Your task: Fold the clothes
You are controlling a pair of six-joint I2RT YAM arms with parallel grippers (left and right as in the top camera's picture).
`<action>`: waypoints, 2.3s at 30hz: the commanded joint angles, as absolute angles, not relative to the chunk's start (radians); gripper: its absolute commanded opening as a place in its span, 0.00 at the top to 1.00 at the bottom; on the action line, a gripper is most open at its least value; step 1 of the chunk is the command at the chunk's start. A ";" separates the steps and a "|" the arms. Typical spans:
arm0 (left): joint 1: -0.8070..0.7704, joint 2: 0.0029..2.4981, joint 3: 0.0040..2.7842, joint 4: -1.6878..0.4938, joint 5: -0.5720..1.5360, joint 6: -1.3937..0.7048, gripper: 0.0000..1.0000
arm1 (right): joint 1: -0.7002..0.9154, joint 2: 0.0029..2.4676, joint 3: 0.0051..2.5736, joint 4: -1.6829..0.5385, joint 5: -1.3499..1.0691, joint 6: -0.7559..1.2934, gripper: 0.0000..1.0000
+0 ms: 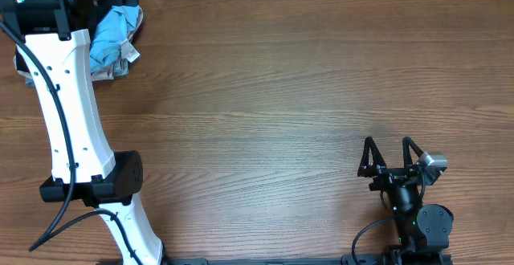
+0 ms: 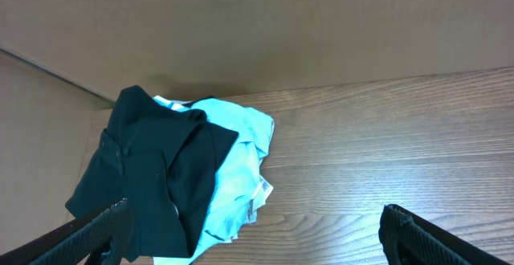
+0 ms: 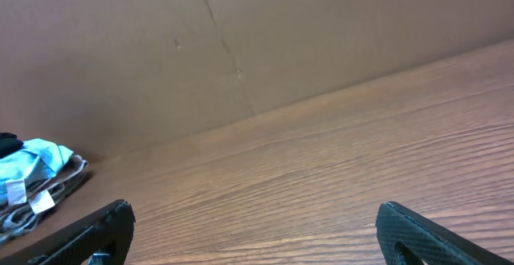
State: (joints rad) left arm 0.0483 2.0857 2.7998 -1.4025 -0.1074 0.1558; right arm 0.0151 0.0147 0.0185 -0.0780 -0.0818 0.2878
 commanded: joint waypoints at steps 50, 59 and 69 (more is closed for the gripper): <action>0.054 0.117 0.204 -0.101 0.171 0.044 0.00 | 0.020 0.003 0.008 -0.074 -0.091 0.292 0.00; 0.054 0.003 0.046 0.018 0.112 0.022 0.00 | 0.020 0.003 0.008 -0.074 -0.091 0.292 0.00; 0.054 0.003 0.005 -0.075 0.060 -0.051 0.00 | 0.020 0.003 0.008 -0.074 -0.091 0.292 0.00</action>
